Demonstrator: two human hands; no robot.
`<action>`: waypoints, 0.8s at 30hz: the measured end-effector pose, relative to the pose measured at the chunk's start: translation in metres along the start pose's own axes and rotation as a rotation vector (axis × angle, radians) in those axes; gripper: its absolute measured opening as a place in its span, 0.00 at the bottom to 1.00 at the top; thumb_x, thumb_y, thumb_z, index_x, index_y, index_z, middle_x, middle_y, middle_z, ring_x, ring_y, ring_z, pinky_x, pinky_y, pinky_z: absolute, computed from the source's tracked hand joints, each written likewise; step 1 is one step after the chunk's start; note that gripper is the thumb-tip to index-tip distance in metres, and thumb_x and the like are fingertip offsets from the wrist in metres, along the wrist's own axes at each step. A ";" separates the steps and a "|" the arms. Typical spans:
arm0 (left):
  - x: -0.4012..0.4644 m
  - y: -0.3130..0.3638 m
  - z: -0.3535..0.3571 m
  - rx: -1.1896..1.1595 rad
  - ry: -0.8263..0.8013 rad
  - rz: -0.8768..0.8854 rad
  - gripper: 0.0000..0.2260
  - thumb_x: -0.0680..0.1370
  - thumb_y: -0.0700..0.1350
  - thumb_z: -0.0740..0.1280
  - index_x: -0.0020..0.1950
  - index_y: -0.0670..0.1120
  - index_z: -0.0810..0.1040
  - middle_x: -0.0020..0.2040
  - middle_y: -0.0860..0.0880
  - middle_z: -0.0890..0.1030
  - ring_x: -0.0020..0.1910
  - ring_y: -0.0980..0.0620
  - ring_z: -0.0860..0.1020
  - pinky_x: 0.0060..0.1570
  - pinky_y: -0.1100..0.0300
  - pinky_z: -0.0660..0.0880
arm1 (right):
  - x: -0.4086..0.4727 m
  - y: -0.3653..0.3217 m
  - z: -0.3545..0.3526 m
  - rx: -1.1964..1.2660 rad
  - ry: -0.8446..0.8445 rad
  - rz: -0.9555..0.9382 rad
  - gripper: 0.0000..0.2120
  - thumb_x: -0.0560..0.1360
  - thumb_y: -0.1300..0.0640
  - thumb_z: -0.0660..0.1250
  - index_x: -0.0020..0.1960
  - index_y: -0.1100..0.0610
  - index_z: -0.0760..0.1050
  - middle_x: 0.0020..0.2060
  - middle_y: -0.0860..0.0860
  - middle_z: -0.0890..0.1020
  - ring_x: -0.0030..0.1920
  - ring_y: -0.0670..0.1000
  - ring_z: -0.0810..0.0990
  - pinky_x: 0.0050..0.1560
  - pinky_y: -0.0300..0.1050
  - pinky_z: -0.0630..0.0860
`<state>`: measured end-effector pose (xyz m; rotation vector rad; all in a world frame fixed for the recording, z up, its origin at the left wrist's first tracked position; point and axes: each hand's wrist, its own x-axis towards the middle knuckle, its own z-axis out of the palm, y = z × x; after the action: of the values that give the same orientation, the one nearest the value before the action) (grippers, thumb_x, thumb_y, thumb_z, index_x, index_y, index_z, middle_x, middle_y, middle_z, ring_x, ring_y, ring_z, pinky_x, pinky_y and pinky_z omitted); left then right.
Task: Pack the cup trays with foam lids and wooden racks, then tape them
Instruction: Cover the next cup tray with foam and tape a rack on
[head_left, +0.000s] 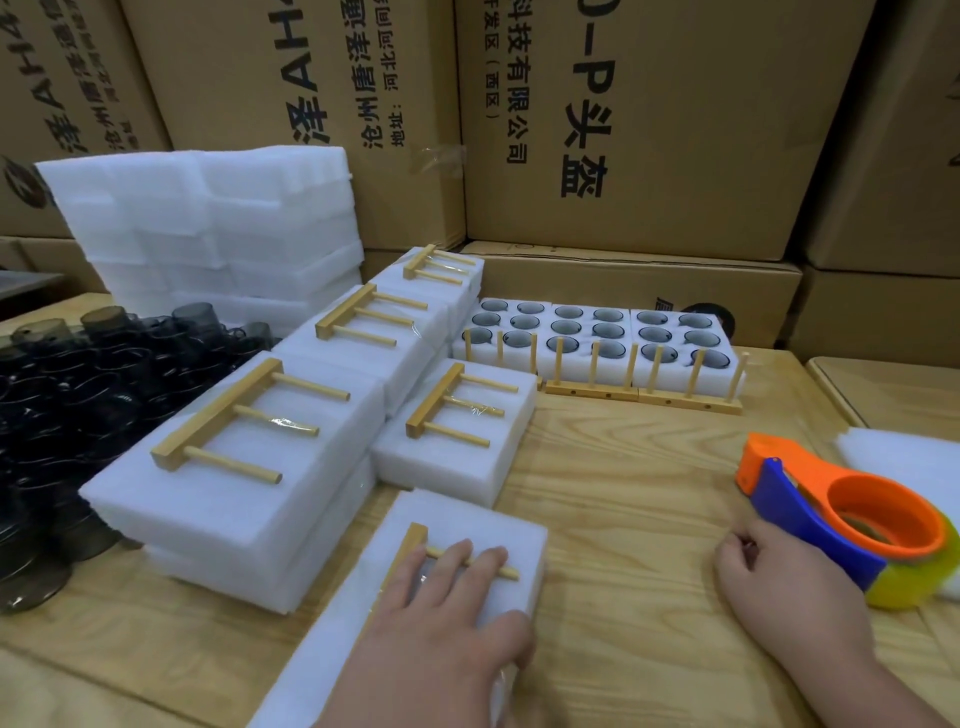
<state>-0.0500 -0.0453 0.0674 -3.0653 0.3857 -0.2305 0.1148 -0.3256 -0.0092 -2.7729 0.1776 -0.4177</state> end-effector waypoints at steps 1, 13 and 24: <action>0.000 -0.005 0.000 -0.023 -0.013 -0.022 0.12 0.63 0.63 0.59 0.37 0.61 0.77 0.61 0.53 0.84 0.59 0.52 0.83 0.53 0.45 0.82 | 0.000 0.000 0.000 0.000 -0.002 0.000 0.13 0.77 0.46 0.61 0.37 0.49 0.74 0.28 0.42 0.76 0.31 0.46 0.73 0.30 0.43 0.72; 0.018 -0.063 0.015 -0.136 -0.063 -0.116 0.19 0.67 0.63 0.56 0.56 0.63 0.68 0.81 0.57 0.58 0.82 0.54 0.49 0.79 0.51 0.38 | 0.001 0.004 0.004 0.000 0.016 -0.010 0.12 0.76 0.46 0.61 0.37 0.50 0.75 0.27 0.42 0.76 0.29 0.43 0.71 0.28 0.42 0.72; -0.004 -0.056 0.008 -0.121 -0.012 -0.088 0.27 0.71 0.66 0.59 0.70 0.68 0.67 0.83 0.56 0.51 0.82 0.55 0.51 0.78 0.61 0.43 | -0.006 0.004 -0.001 0.009 -0.011 -0.009 0.11 0.76 0.46 0.62 0.37 0.48 0.74 0.28 0.42 0.76 0.30 0.40 0.70 0.27 0.40 0.67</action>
<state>-0.0388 0.0098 0.0625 -3.2045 0.2747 -0.1985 0.1089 -0.3283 -0.0108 -2.7675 0.1608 -0.4048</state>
